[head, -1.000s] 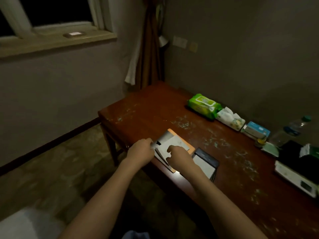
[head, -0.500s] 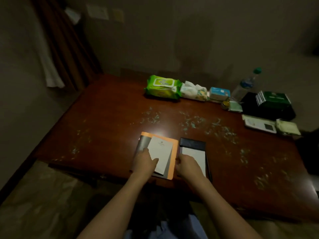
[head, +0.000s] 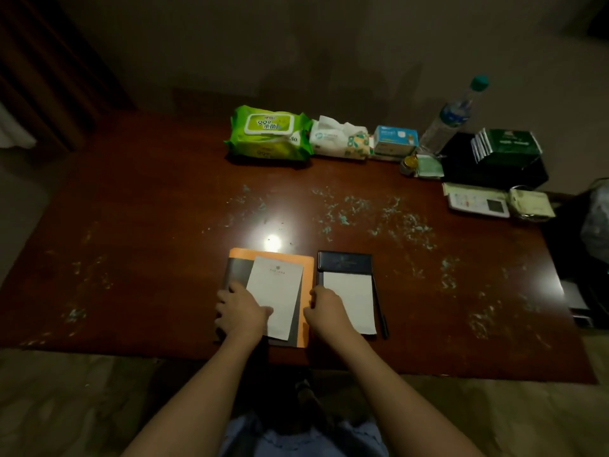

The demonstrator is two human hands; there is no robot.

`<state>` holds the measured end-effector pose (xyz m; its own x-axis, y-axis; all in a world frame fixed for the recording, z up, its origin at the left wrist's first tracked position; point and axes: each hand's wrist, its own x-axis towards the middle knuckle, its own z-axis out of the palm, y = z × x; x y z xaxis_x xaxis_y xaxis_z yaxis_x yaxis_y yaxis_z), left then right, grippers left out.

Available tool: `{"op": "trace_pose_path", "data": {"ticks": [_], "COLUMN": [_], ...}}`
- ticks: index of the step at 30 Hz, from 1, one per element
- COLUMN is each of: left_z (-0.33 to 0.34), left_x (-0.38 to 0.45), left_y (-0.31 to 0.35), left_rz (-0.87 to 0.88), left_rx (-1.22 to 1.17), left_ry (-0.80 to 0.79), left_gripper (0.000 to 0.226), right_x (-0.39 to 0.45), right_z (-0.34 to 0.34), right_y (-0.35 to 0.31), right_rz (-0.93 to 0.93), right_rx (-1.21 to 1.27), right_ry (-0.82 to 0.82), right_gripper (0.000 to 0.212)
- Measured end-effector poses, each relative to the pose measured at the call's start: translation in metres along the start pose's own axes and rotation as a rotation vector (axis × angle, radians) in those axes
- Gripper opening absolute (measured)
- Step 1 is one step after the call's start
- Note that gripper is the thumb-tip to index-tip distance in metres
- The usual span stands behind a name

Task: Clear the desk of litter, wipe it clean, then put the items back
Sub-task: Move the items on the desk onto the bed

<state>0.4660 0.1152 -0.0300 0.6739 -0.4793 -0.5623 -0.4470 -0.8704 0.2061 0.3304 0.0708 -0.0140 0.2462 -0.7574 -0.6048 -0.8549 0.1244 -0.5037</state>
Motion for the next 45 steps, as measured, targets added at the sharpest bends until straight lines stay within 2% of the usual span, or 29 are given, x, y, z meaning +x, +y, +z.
{"op": "trace_pose_path", "data": {"ticks": [3,8,12,17,21,25,30,34,42,45], "left_z": [0.000,-0.012,-0.025,-0.037,-0.031,-0.028,-0.029,-0.037,-0.095,-0.113], "left_x": [0.009,0.019,0.029,0.028,0.024,0.020,0.024,0.024,-0.014,-0.040], "left_y": [0.000,-0.013,-0.025,-0.041,-0.046,-0.047,-0.056,-0.073,-0.136,-0.164], "left_rz": [0.009,0.085,0.113,-0.029,-0.060,-0.121,-0.176,-0.225,-0.297,-0.336], "left_rx": [0.018,0.183,-0.002,-0.296,-0.358,-0.369,-0.350,-0.445,-0.787,-0.925], "left_ry": [-0.043,-0.023,-0.146,0.127,0.083,0.113,0.113,0.161,0.427,0.559], "left_gripper": [0.069,0.032,0.026,0.016,0.005,0.006,0.005,0.006,0.004,0.019], "right_x": [0.007,0.015,0.021,0.030,0.036,0.043,0.046,0.041,0.010,-0.016], "right_z": [0.002,0.008,0.011,0.013,0.016,0.008,0.003,0.001,0.004,0.017], "right_y": [-0.006,-0.012,-0.012,-0.018,-0.024,-0.026,-0.034,-0.050,-0.113,-0.138], "right_rz": [0.054,0.091,0.116,0.152,0.239,0.272,0.132,0.000,-0.130,-0.224], "right_rx": [0.042,0.061,0.097,0.148,0.160,0.185,0.366,0.522,0.730,0.674], "right_ry": [-0.014,-0.029,0.009,0.011,0.025,0.003,-0.086,-0.154,-0.418,-0.523], "right_gripper": [0.028,0.023,0.026,0.038,0.042,0.029,0.013,0.016,0.029,0.024]}}
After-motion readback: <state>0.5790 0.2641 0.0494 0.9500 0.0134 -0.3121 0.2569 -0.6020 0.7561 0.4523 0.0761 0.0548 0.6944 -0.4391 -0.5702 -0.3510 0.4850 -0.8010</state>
